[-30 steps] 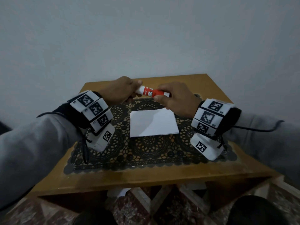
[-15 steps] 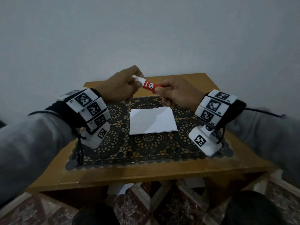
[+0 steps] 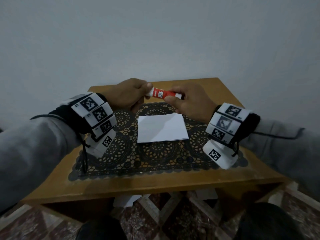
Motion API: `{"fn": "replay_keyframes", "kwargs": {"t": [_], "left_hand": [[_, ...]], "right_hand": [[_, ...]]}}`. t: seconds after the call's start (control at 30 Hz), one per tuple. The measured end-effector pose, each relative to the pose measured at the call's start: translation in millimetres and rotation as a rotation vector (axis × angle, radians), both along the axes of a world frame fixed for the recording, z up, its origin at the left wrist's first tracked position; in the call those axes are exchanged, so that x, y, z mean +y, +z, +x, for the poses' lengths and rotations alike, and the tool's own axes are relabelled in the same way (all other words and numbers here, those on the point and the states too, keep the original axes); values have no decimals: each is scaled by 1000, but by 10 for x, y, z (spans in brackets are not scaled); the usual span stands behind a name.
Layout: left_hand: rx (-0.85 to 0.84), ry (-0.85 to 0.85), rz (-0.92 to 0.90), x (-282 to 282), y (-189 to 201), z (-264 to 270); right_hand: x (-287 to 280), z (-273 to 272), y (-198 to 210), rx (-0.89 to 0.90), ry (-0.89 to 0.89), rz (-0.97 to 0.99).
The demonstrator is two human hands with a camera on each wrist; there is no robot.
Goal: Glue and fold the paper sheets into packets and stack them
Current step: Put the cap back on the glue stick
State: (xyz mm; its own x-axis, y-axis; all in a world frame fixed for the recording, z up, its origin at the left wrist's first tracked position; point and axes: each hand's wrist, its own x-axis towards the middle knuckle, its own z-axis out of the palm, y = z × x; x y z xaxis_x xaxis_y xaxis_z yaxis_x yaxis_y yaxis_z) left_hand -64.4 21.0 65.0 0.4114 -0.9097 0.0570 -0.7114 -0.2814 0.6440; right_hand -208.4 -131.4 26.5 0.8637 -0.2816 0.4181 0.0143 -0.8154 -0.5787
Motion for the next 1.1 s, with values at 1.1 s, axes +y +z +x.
{"fn": "replay_keyframes", "kwargs": {"t": [1.1], "left_hand": [[-270, 240, 72, -296, -137, 359]], "right_hand": [[-369, 969, -82, 296, -183, -63]]}}
